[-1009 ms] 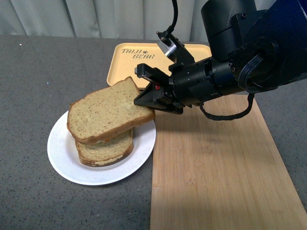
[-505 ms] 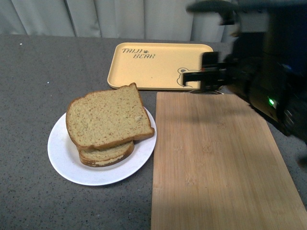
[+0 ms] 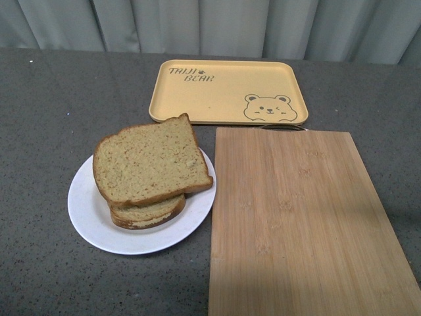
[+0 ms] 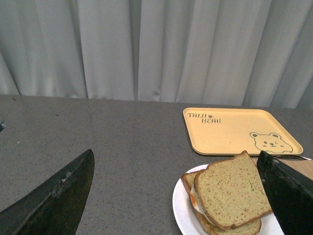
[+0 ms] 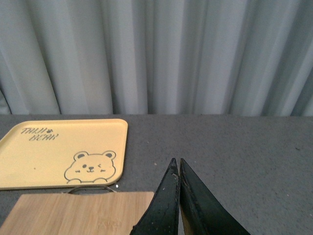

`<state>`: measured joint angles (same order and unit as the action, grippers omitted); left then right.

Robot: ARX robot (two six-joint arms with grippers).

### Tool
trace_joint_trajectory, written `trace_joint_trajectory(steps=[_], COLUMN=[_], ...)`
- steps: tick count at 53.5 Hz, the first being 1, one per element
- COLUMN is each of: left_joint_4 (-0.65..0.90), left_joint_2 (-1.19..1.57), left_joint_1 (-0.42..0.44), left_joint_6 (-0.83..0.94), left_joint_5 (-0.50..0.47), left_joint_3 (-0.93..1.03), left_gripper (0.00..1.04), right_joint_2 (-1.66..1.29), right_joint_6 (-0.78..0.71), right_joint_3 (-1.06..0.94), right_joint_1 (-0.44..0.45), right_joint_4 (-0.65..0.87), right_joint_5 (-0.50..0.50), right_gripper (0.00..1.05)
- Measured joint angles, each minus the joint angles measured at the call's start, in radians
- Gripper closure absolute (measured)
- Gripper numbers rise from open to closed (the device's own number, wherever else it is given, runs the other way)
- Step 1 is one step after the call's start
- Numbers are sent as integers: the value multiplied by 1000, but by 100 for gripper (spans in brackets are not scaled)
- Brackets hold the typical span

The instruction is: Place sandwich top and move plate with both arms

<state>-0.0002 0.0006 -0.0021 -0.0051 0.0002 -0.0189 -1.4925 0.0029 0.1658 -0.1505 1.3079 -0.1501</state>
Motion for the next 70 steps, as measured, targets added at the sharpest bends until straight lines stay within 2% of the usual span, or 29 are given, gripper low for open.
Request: trace_joint_trajectory(steps=[16, 22, 24, 31, 70], left_joint_4=[0, 0, 0, 0, 0], left_joint_2=[0, 0, 0, 0, 0], left_joint_1=[0, 0, 0, 0, 0], left_joint_6=[0, 0, 0, 0, 0], left_joint_5=[-1, 0, 0, 0, 0], left_joint_3=[0, 0, 0, 0, 0], left_gripper=[7, 7, 7, 7, 7], right_joint_2=[267, 404, 470, 595, 1126], right_joint_6=[0, 0, 0, 0, 0], right_joint_3=[-100, -106, -110, -127, -161], right_joint_1=[53, 71, 107, 148, 148], right_joint_4=[-169, -319, -374, -462, -940], right_joint_5=[60, 79, 130, 142, 151], right_gripper=[104, 104, 104, 104, 104])
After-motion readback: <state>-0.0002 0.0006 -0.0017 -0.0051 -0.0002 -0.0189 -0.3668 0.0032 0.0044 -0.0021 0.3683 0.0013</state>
